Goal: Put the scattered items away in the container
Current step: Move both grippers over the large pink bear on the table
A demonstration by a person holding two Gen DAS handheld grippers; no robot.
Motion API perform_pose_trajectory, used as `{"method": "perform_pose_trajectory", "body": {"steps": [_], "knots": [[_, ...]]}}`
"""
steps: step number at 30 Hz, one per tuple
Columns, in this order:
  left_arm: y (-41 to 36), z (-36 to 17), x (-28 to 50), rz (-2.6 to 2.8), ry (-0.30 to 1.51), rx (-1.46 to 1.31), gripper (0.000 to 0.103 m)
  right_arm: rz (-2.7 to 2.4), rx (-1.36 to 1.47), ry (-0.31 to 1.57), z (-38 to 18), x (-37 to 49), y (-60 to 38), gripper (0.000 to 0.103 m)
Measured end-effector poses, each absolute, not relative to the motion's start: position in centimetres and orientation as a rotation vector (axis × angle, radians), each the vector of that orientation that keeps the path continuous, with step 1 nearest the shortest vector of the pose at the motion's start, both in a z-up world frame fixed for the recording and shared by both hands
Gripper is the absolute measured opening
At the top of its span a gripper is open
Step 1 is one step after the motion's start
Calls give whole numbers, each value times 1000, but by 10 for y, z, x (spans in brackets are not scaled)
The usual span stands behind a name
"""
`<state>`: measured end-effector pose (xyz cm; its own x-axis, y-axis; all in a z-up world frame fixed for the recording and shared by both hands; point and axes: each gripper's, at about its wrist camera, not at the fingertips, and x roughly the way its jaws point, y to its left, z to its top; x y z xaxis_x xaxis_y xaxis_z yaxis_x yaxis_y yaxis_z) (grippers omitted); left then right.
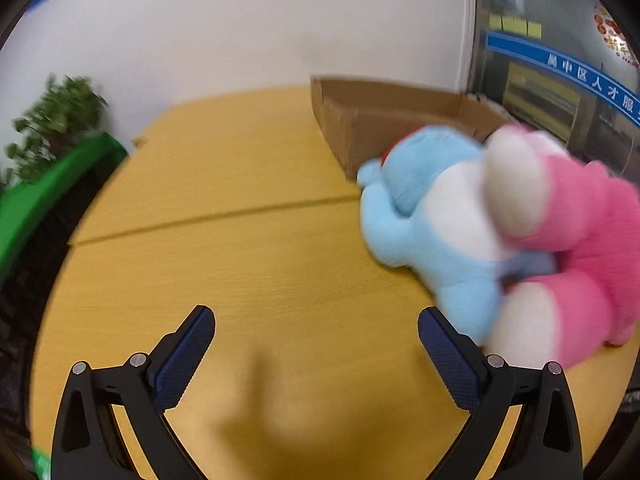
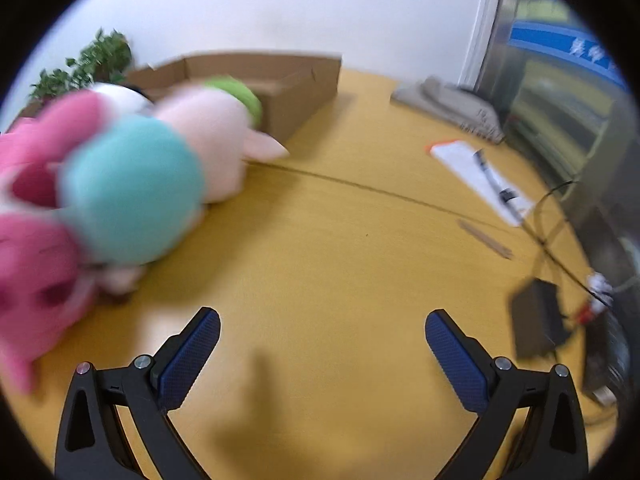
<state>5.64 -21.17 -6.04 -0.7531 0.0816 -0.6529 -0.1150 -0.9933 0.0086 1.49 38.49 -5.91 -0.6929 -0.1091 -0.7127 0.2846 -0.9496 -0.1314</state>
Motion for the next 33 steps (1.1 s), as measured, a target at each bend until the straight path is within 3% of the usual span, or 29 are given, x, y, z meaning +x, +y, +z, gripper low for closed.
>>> {"method": "perform_pose_trajectory", "body": {"steps": [6, 15, 21, 33], "knots": [[-134, 4, 115, 2833, 89, -817, 103, -2739, 846, 169, 12, 94, 332, 102], [-38, 0, 133, 2702, 6, -808, 103, -2680, 896, -45, 13, 110, 241, 102], [-19, -2, 145, 2716, -17, -815, 103, -2770, 944, 57, 4, 125, 225, 102], [-22, -9, 123, 2687, -110, -876, 103, -2778, 991, 56, -2, 119, 224, 102]]}}
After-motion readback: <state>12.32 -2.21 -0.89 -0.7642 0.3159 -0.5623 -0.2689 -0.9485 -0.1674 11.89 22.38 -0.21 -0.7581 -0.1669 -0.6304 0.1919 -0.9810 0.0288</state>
